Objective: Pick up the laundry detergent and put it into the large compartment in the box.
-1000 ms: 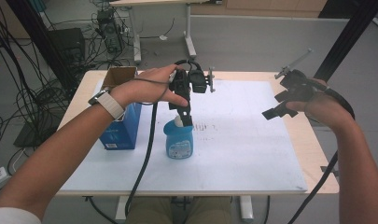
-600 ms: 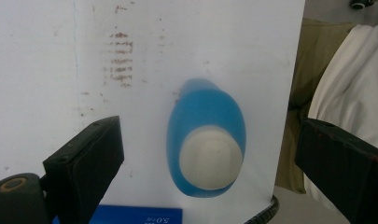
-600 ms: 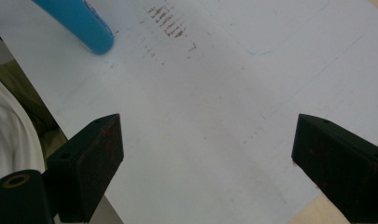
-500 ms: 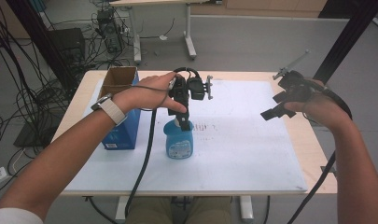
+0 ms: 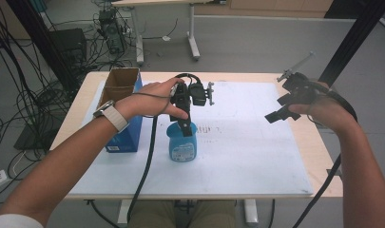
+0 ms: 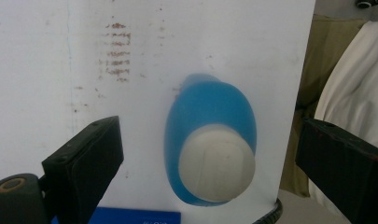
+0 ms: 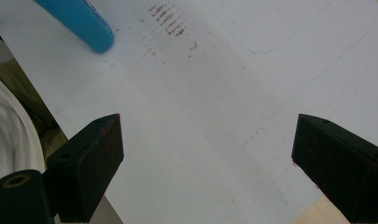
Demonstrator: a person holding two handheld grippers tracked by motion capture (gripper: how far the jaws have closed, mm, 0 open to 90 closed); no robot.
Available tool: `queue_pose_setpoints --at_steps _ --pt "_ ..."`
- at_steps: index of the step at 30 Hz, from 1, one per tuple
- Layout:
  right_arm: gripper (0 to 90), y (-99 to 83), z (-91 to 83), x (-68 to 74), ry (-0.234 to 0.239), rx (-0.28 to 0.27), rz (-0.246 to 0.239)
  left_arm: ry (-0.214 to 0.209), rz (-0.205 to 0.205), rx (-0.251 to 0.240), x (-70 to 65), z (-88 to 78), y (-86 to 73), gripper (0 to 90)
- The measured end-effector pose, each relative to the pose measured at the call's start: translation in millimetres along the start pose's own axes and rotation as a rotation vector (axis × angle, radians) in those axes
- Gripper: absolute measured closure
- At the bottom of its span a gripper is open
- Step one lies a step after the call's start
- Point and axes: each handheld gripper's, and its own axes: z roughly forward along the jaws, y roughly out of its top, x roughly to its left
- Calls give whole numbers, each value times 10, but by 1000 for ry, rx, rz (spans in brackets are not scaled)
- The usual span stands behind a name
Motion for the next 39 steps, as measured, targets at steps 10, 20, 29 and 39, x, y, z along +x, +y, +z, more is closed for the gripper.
queue_pose_setpoints --at_steps 10,20,29,39 --pt "91 16 21 2 3 2 -1 6 6 24 -9 83 9 80" --pt "91 27 23 9 2 2 -1 17 6 26 -25 137 16 80" --pt "90 10 15 12 0 2 3 12 7 34 -16 179 23 81" --pt "91 20 4 21 -3 0 -2 12 -1 26 -7 184 -14 81"
